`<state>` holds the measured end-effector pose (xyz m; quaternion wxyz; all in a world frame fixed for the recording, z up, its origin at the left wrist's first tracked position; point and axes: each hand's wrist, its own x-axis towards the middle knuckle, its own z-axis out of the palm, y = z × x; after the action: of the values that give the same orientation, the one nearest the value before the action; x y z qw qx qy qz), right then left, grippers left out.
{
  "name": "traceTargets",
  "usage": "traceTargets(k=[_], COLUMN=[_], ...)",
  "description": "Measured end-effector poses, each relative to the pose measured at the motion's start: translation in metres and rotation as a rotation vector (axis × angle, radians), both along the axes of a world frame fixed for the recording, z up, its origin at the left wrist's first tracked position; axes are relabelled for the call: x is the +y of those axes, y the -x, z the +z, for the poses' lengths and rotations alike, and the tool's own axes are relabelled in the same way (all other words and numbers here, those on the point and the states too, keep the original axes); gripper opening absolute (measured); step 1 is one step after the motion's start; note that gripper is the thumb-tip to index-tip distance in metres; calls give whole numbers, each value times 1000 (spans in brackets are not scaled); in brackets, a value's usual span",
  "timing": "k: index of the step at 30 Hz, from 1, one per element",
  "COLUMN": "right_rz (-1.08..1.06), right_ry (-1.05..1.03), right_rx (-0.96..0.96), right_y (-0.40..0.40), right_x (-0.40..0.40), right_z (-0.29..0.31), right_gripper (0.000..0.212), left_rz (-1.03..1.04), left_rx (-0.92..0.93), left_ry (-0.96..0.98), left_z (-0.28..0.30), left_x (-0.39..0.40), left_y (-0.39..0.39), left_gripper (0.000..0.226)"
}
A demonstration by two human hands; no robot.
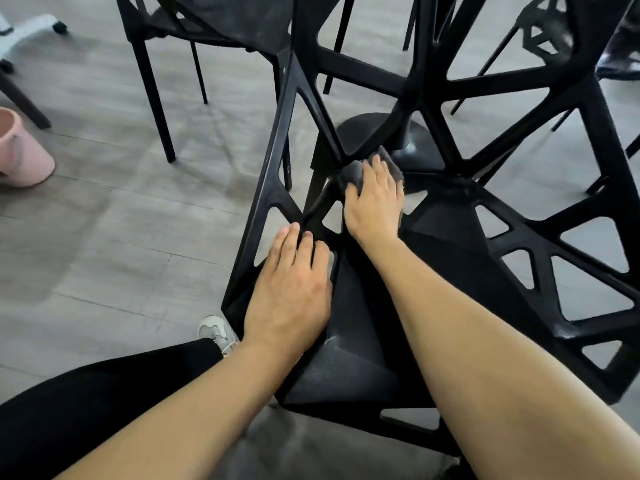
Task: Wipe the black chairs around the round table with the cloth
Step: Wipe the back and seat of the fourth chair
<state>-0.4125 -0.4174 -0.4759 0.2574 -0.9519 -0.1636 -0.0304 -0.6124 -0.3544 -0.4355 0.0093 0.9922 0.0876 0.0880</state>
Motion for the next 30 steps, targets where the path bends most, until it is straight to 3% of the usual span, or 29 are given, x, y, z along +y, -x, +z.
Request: traceTargets(k=[5, 11, 13, 18, 22, 26, 28, 30], right_rz=[312, 400, 300, -230, -243, 97, 255, 280], right_ry=[-13, 125, 208, 247, 94, -76, -73, -32], right_rx=[-27, -19, -16, -35, -143, -204, -234, -317], right_y=[39, 110, 112, 118, 191, 292, 320, 314], right_x=[-24, -93, -139, -238, -189, -102, -80, -94], right_z=[6, 10, 14, 22, 16, 8, 1, -10], right_gripper=[61, 58, 56, 54, 53, 59, 58, 58], left_rz=[57, 57, 45, 18, -15, -27, -72, -87], left_rx=[-22, -17, -11, -56, -97, -122, -124, -88], left_ry=[-27, 6, 27, 79, 140, 211, 128, 47], left_z=[0, 3, 3, 6, 11, 16, 11, 5], left_x=[-1, -2, -2, 3, 4, 3, 4, 4], left_y=[-2, -1, 0, 5, 20, 32, 36, 37], left_gripper=[45, 42, 41, 41, 41, 38, 37, 38])
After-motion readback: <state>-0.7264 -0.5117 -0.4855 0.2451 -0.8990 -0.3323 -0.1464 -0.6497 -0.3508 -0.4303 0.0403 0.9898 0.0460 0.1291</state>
